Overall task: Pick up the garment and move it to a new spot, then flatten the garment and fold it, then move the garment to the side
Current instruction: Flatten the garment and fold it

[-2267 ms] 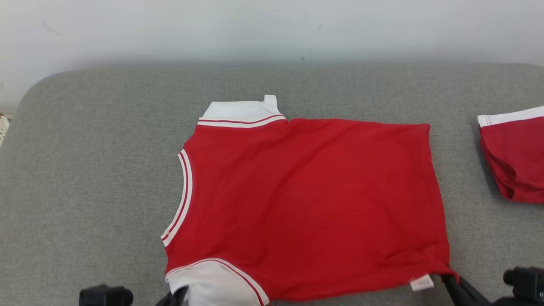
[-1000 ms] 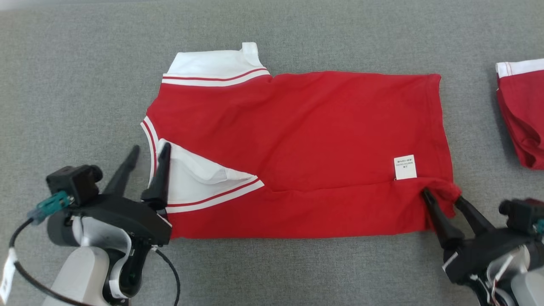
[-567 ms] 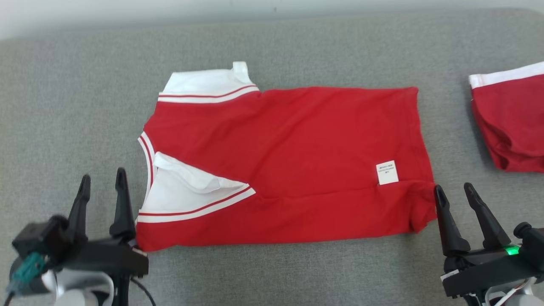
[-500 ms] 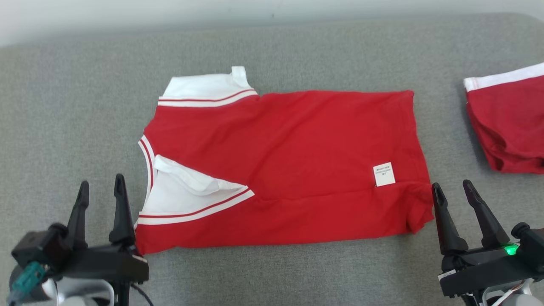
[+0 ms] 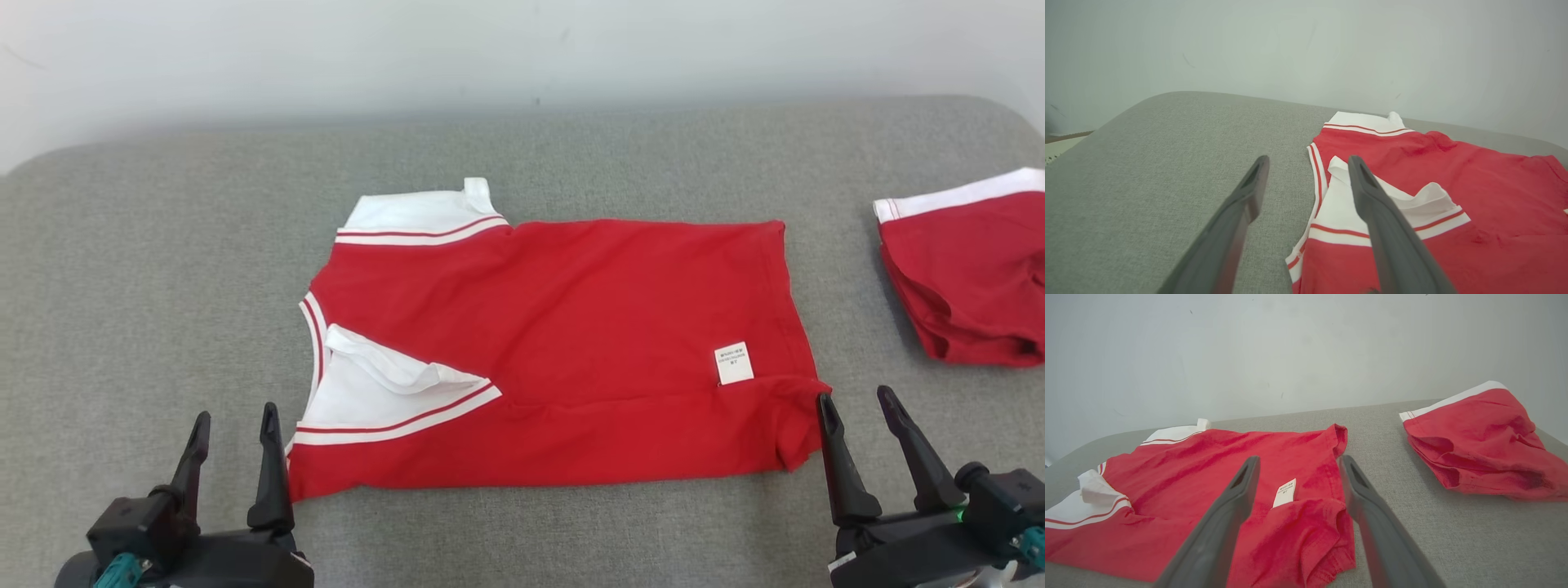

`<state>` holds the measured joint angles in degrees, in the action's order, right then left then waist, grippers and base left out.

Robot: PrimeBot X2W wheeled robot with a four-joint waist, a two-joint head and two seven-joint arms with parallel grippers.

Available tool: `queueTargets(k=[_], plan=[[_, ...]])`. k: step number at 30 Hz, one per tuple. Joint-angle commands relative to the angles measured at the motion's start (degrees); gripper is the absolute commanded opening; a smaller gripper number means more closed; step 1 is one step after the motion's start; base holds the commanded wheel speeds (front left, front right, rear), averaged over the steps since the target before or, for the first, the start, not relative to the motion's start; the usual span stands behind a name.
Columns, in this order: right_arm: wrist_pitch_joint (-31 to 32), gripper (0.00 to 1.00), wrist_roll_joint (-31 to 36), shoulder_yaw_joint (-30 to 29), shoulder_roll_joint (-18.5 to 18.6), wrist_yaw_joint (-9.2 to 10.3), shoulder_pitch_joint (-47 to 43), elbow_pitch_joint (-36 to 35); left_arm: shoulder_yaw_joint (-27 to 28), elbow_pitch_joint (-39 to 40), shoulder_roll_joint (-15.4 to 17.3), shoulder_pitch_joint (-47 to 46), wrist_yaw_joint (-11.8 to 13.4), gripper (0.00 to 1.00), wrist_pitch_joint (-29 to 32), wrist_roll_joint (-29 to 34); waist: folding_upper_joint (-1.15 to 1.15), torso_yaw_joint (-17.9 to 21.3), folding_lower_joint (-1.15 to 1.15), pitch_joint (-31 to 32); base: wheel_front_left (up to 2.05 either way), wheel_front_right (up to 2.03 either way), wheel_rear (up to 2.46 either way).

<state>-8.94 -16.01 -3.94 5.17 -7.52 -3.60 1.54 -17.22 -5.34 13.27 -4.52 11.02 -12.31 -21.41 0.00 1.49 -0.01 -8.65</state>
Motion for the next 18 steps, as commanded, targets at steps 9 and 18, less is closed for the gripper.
queueTargets(k=[9, 18], plan=[[0.03, 1.0, 0.84, -0.71, -0.97, 0.07, -0.96, 0.17, 3.3, -2.35, -1.99, -0.99, -3.15, 1.0, -2.55, -3.43, 0.0, -1.08, 0.01, 2.15, 0.0, 0.0, 0.0], [0.21, 1.0, 1.24, -1.15, -1.1, 0.07, -0.69, 0.48, 2.05, -5.05, -2.22, -2.18, -5.13, 1.0, -2.96, 0.15, 0.0, -1.52, 0.01, 1.92, 0.0, 0.0, 0.0]])
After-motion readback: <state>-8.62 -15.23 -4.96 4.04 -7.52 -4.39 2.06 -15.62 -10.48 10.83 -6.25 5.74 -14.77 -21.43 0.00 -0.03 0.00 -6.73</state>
